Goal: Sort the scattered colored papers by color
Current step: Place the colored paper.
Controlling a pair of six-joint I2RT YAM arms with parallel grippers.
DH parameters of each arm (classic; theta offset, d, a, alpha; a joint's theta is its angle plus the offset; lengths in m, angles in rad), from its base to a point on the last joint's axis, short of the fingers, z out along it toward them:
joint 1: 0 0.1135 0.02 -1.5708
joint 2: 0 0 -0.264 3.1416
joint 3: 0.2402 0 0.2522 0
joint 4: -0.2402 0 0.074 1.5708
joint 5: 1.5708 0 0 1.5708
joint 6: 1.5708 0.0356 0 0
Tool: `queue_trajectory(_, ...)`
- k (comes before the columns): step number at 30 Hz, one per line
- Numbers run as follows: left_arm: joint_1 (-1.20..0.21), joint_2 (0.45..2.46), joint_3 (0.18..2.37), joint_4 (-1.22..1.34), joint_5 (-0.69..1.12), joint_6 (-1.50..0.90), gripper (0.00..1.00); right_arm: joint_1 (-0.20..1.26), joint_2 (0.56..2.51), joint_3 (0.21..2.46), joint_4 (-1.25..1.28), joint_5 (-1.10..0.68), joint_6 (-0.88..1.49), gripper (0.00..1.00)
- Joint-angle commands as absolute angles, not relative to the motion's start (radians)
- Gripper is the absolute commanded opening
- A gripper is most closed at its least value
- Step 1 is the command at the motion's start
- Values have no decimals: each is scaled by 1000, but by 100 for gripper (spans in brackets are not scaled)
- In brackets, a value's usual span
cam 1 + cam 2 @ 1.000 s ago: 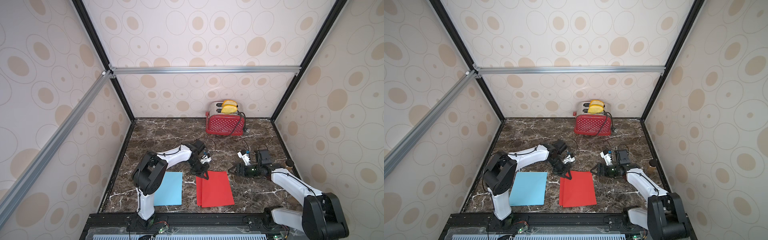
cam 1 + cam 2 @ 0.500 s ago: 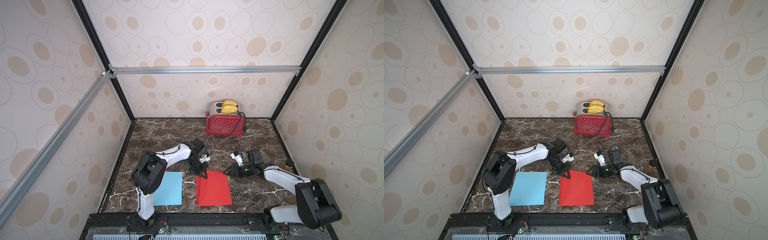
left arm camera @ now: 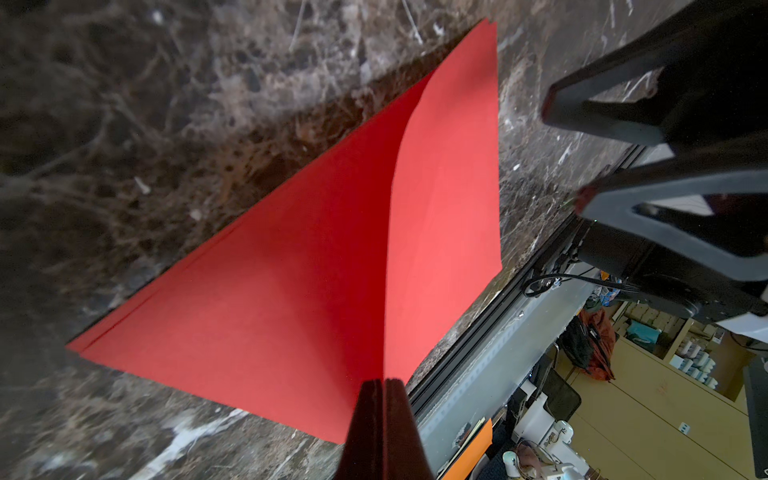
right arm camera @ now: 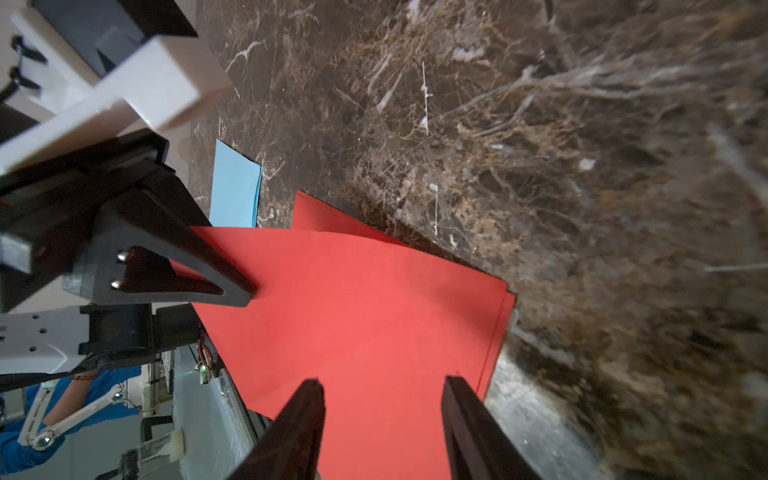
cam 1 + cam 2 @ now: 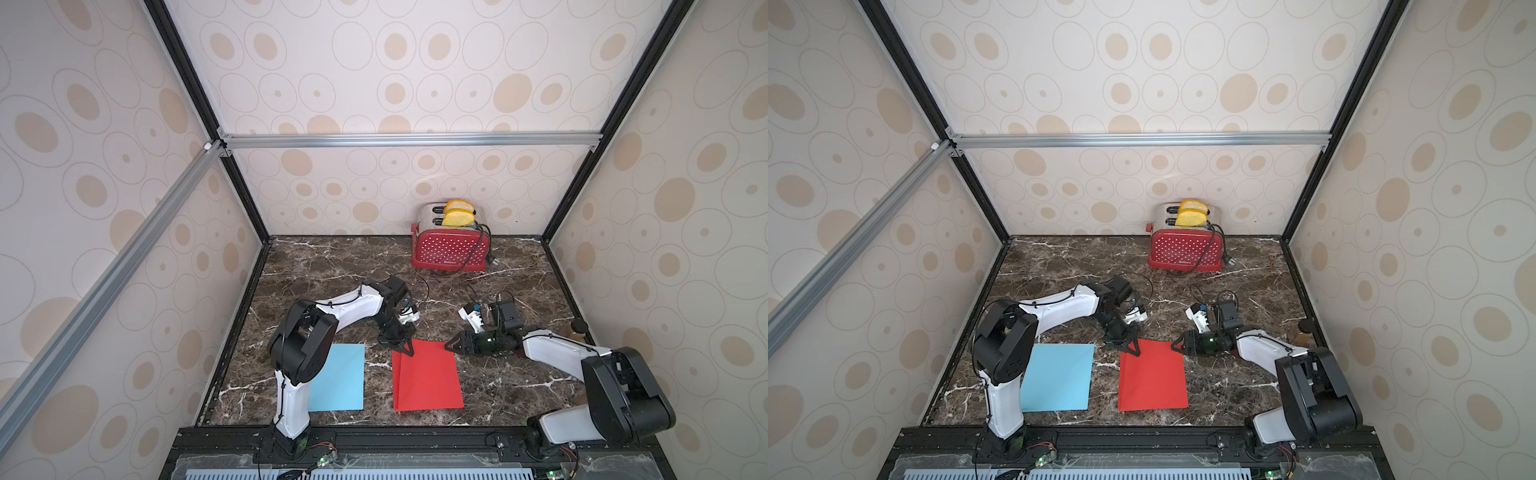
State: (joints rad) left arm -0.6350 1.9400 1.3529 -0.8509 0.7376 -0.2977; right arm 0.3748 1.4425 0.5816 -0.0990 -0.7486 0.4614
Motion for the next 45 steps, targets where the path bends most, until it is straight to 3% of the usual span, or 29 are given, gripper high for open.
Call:
queue_trajectory(1,-627,1954,1394,-878,737,-267,0,398,1494,595,-74,-743,463,39)
queue_trajectory(30,-615,1970,1394,-905,734,-238,0,419,1577,624,-152,-646,419,38)
queue_trajectory(31,-615,1970,1394,-905,732,-238,4,420,1577,623,-153,-642,418,38)
queue_trajectory(32,-614,1971,1393,-907,732,-238,17,420,1576,621,-156,-640,417,38)
queue_trajectory(33,-614,1970,1394,-909,731,-235,23,420,1575,620,-155,-641,417,38)
queue_trajectory(37,-612,1959,1400,-923,714,-227,41,419,1576,619,-158,-634,419,38)
queue_trajectory(45,-600,1935,1436,-978,642,-193,48,419,1573,615,-167,-620,416,38)
